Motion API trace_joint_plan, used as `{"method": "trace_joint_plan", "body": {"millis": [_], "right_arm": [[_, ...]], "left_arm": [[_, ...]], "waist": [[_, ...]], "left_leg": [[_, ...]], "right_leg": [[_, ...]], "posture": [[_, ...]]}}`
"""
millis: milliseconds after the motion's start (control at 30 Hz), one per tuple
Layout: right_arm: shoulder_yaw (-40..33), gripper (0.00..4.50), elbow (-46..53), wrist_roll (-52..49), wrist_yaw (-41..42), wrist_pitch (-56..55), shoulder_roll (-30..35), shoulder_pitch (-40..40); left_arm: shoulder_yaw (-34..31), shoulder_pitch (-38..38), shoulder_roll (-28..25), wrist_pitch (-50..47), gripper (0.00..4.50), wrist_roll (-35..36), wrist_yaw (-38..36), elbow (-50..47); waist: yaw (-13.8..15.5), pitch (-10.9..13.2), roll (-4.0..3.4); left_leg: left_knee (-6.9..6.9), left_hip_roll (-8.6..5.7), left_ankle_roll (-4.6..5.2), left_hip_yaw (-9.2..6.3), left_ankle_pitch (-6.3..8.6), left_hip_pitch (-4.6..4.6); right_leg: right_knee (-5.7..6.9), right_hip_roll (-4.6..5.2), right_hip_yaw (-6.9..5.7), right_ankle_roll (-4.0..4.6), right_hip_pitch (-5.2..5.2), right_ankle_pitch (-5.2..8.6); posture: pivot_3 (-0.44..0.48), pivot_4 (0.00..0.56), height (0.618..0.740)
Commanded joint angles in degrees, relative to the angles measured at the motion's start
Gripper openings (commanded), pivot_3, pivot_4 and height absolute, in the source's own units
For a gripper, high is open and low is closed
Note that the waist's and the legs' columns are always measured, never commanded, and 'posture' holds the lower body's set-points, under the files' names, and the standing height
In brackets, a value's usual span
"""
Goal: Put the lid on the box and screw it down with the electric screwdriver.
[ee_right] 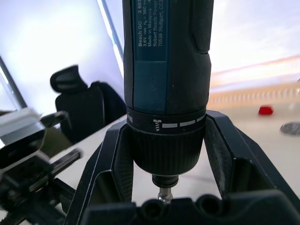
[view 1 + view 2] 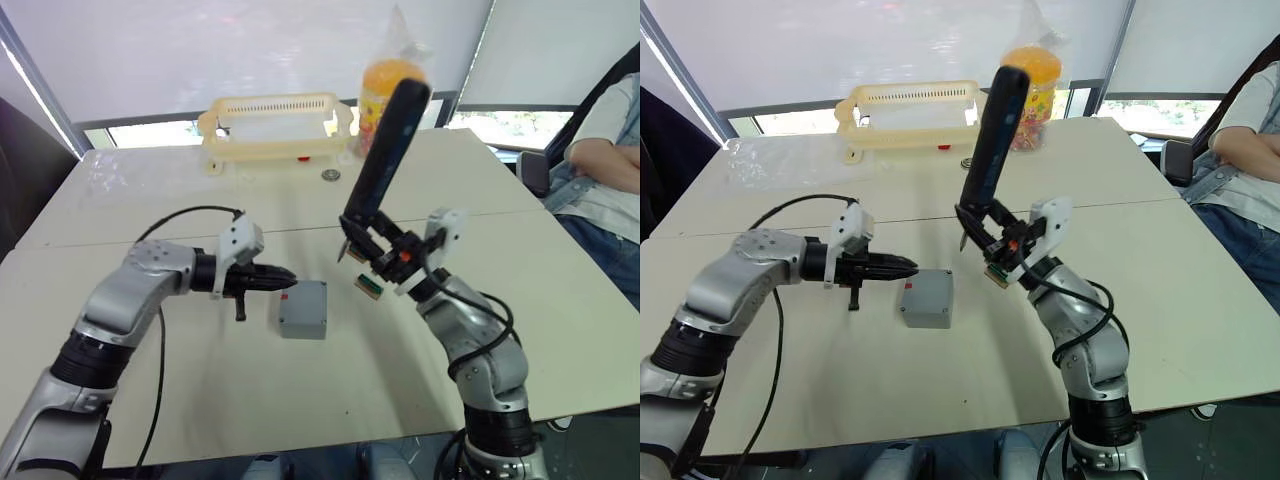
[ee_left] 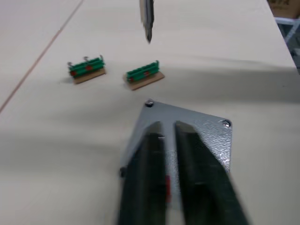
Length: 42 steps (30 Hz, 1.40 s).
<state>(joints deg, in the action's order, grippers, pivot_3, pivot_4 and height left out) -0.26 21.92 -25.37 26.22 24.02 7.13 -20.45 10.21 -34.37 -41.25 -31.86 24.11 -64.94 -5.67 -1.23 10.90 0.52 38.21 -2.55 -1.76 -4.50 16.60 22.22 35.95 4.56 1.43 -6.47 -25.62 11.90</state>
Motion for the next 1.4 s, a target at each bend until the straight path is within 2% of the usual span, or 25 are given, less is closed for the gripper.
{"method": "trace_joint_plan", "body": {"millis": [33,400,700,1400], "right_arm": [[3.2,1.77,2.4,1.0,1.0,-4.5,-0.9,0.4],[5.7,1.77,-2.0,5.1,1.1,-9.1,0.1,1.6],[5.5,1.77,-5.0,6.2,1.6,-11.8,0.4,1.4],[7.0,1.77,-5.1,6.4,1.0,-12.2,-0.9,1.1]], "left_arm": [[0.2,-0.3,1.8,0.8,0.04,-1.3,1.7,-0.8],[2.5,2.1,3.7,2.9,0.04,-5.9,2.7,-0.9],[2.6,2.9,4.2,2.4,0.04,-6.5,2.9,-1.4],[2.4,4.4,4.7,1.6,0.04,-6.6,3.9,-2.4]], "waist": [[0.1,0.0,0.0],[0.2,0.0,0.01],[0.2,0.0,0.01],[0.2,0.0,0.01]], "left_leg": [[0.01,0.0,-0.01,-0.01,0.0,0.0],[0.02,-0.02,-0.02,-0.01,-0.01,-0.01],[0.02,-0.02,-0.02,-0.01,-0.01,-0.02],[0.02,-0.02,-0.02,-0.05,-0.01,-0.05]], "right_leg": [[0.01,0.0,-0.01,0.0,0.0,0.0],[0.01,-0.01,-0.03,0.0,0.02,0.0],[0.02,0.0,-0.03,0.0,0.03,0.0],[0.03,0.01,-0.03,0.0,0.05,0.0]], "posture": [[0.0,0.15,0.74],[0.0,0.15,0.74],[0.0,0.15,0.74],[0.0,0.15,0.74]]}}
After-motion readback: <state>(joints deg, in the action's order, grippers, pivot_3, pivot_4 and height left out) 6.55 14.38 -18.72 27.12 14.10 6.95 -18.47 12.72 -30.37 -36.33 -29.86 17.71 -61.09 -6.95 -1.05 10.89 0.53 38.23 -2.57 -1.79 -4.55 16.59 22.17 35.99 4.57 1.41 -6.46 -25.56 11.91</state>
